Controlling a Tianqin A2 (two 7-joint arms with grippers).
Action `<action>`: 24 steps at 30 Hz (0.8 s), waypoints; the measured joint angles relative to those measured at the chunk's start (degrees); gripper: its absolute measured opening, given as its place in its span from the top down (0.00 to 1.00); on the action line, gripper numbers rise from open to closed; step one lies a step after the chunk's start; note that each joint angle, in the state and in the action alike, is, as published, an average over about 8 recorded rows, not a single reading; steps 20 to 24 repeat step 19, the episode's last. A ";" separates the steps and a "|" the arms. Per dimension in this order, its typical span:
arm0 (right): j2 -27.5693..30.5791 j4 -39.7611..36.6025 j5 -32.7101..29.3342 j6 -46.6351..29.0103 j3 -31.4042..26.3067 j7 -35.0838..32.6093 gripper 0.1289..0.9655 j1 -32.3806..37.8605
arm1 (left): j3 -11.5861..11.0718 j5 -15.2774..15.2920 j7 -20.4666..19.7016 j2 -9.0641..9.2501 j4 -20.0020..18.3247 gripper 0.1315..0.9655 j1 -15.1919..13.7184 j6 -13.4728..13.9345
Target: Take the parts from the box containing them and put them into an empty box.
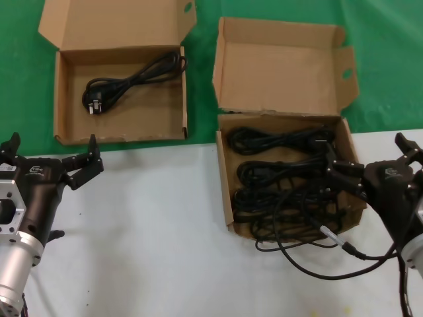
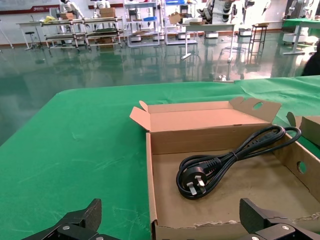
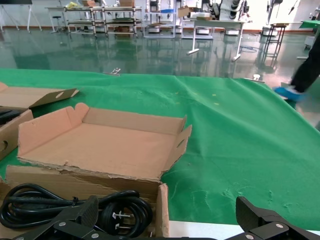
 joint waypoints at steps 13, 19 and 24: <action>0.00 0.00 0.00 0.00 0.00 0.00 0.00 0.00 | 0.00 0.00 0.00 0.00 0.00 0.00 0.00 0.00; 0.00 0.00 0.00 0.00 0.00 0.00 0.00 0.00 | 0.00 0.00 0.00 0.00 0.00 0.00 0.00 0.00; 0.00 0.00 0.00 0.00 0.00 0.00 0.00 0.00 | 0.00 0.00 0.00 0.00 0.00 0.00 0.00 0.00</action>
